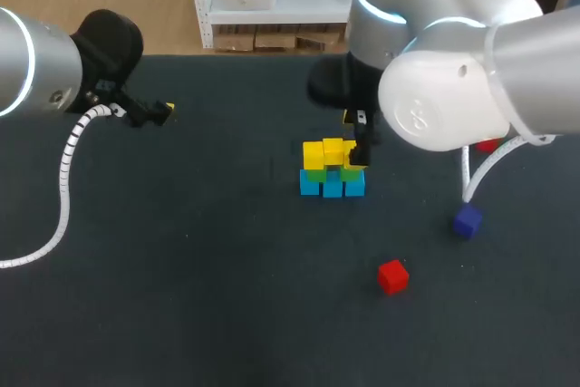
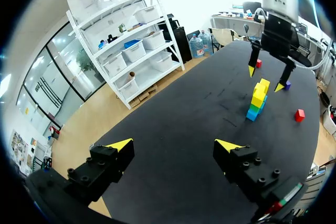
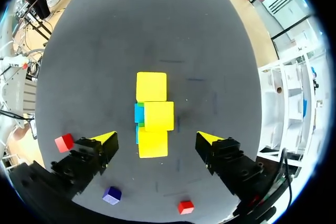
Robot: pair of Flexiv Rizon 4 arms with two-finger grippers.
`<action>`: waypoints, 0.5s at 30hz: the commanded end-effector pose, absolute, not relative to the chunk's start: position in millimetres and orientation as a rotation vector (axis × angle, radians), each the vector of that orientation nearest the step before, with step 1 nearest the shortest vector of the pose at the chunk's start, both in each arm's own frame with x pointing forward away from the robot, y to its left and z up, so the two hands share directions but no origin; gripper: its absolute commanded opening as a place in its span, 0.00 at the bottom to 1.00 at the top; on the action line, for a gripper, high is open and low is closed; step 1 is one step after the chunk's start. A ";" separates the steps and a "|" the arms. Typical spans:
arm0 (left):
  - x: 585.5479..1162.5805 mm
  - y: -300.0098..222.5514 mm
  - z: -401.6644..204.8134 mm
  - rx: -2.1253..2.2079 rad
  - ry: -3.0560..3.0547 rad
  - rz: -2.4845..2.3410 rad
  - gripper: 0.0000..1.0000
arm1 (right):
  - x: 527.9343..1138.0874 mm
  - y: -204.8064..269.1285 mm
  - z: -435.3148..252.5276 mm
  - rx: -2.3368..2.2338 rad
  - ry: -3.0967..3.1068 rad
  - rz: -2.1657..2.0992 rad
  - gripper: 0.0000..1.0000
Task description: Place the blue cubes, place green cubes on the blue cubes, place the yellow cubes on the green cubes, then place the red cubes on the yellow cubes, and place purple cube on the red cubes.
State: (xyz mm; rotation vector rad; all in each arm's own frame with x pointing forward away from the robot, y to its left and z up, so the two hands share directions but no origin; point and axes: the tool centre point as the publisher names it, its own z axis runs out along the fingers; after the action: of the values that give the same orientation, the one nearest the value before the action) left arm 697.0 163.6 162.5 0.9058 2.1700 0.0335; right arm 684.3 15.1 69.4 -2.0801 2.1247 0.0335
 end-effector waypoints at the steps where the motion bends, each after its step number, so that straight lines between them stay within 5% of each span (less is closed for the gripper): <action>1: 698.0 164.8 162.1 0.909 2.168 0.028 1.00 | 679.3 1.9 79.4 -2.034 2.118 0.024 1.00; 15: 698.0 164.8 162.1 0.909 2.168 0.028 1.00 | 679.9 -68.8 113.5 -1.788 2.230 -0.043 1.00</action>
State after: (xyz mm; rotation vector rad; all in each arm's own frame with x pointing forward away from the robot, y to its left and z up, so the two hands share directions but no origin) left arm 697.0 163.6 162.5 0.9058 2.1700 0.0335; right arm 692.1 -51.9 110.2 -1.8216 2.2620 -0.0079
